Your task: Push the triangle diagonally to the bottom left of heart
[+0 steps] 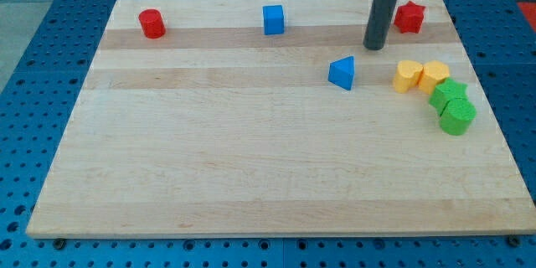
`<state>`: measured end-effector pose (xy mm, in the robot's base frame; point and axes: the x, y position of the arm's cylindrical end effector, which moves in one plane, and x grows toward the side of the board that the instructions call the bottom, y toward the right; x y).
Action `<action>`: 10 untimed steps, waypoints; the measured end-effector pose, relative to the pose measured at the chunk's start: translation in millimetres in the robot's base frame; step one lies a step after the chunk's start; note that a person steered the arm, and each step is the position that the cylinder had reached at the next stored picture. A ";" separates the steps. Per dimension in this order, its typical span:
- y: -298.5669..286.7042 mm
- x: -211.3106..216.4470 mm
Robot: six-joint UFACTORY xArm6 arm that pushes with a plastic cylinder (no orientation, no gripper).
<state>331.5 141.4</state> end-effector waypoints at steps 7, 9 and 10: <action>-64.2 144.0; -82.3 94.6; -106.0 114.7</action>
<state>446.2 35.4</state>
